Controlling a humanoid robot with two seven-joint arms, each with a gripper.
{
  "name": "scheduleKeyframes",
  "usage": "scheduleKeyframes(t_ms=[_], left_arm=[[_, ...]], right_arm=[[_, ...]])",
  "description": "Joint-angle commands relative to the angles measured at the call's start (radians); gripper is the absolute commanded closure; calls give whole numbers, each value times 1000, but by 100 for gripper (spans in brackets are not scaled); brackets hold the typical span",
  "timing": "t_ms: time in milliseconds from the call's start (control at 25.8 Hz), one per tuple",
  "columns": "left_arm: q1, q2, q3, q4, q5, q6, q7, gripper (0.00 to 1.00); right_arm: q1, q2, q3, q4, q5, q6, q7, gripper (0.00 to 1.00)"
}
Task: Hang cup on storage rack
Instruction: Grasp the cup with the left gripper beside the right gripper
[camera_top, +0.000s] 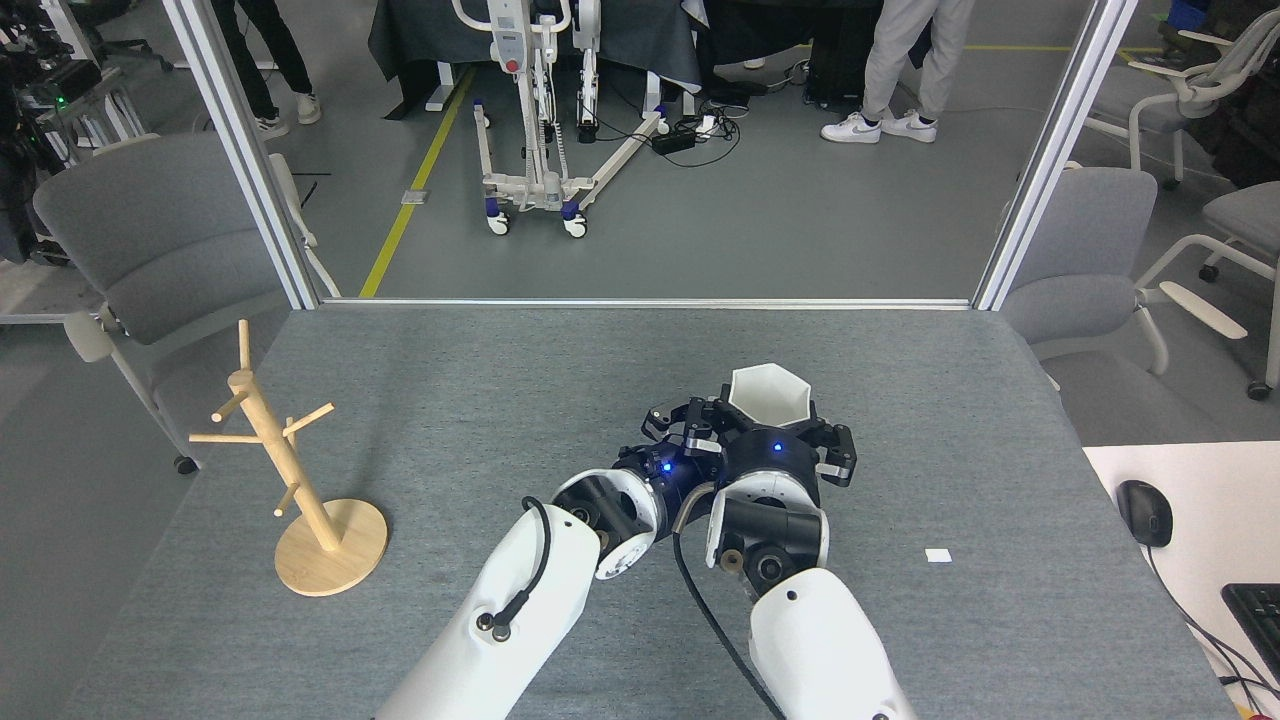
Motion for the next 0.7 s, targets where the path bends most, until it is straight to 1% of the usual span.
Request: scheduleKeyframes(t_ms=[0,194,271,310,348,426,465,503,542,581,658], left_arm=[[0,0,1,0,1,-7,-4,100],[0,0,2,-1,1,-9,-4,100],[0,0,2,2,1,-9,-4,100],[0,0,2,6,1,-9,-4,100],[0,0,2,9,1,-9,-4,100],[0,0,2,14,3,-9,-4,100],[0,0,4,14,3,-9,-4,100],[0,0,4,14,3,-9,-4,100],[0,0,4,14,3,-9,-4,100],[0,0,4,14,3,-9,-4,100],[0,0,4,15,7,-9,-4,100]], right_arm=[[2,1,3,0,0,-2,0,91],[2,-1,3,0,0,-3,0,91],[2,-1,3,0,-2,-3,1,88],[2,-1,3,0,-2,-3,1,83],[2,-1,3,0,0,-3,1,74],[2,-2,0,0,0,-2,-4,55],[2,-2,0,0,0,0,-4,40],[2,-4,0,0,0,1,-4,20],[2,-4,2,0,0,1,-4,7],[2,-5,0,0,0,1,-5,3],[2,-4,-1,0,-2,0,-7,1]])
